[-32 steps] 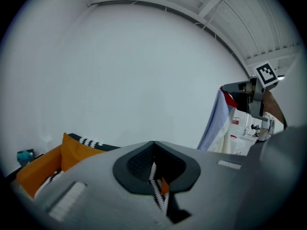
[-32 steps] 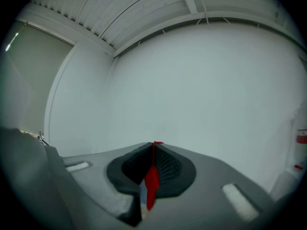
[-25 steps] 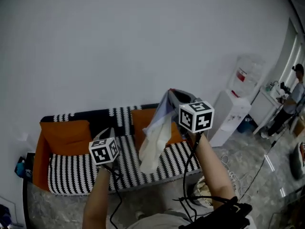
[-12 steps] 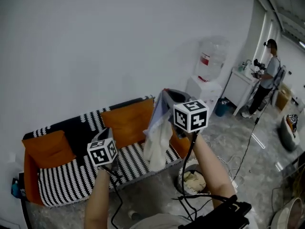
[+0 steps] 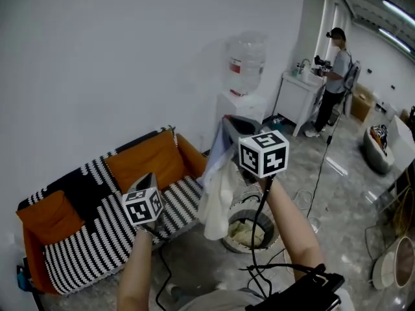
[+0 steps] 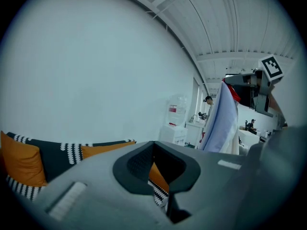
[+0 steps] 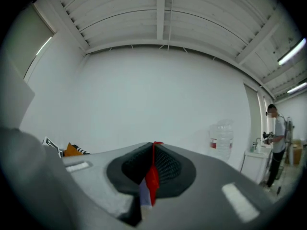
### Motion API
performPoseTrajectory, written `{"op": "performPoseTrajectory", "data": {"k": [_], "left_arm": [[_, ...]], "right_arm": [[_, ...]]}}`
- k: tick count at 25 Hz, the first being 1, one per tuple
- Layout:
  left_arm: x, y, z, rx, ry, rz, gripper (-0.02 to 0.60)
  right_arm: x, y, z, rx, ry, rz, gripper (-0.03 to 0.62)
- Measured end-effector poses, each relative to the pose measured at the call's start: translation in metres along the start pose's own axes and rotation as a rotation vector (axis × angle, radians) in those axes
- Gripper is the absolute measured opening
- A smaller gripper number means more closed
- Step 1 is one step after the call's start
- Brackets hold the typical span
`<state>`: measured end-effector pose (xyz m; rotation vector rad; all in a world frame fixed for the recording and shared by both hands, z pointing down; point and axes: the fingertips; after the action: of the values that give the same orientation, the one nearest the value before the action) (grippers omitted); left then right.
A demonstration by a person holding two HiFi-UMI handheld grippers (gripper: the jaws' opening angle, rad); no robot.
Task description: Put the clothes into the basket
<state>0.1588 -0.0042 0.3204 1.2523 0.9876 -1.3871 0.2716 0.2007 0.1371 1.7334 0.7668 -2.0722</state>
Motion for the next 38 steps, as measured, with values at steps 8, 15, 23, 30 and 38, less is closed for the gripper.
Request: {"op": "performPoseTrajectory", "data": {"k": [8, 15, 23, 30, 38], "left_arm": [[-0.021, 0.029, -0.122, -0.165, 0.029, 0.041, 0.006], [-0.028, 0.062, -0.198, -0.305, 0.07, 0.07, 0.006], [-0.021, 0.095, -0.279, -0.44, 0.075, 0.059, 0.006], [-0.042, 0.115, -0.325, -0.527, 0.076, 0.103, 0.006], [-0.088, 0.129, -0.352, -0.579, 0.091, 0.183, 0.006]], "right_arm": [[0.007, -0.085, -0.072, -0.101, -0.084, 0.002, 0.011], [0.003, -0.132, -0.131, -0.205, -0.101, 0.02, 0.011], [-0.005, -0.181, -0.187, -0.339, -0.075, 0.045, 0.011], [-0.016, -0.207, -0.219, -0.416, -0.069, 0.059, 0.011], [-0.071, -0.234, -0.241, -0.482, 0.005, 0.122, 0.011]]}}
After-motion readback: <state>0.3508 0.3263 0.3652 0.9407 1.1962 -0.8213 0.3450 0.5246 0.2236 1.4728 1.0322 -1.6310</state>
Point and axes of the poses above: the fingertips, and each gripper's own axes: y forward along the fingers, z to its left, x out of its top, and after that the axes turned 12 degrees about -z, right-handed
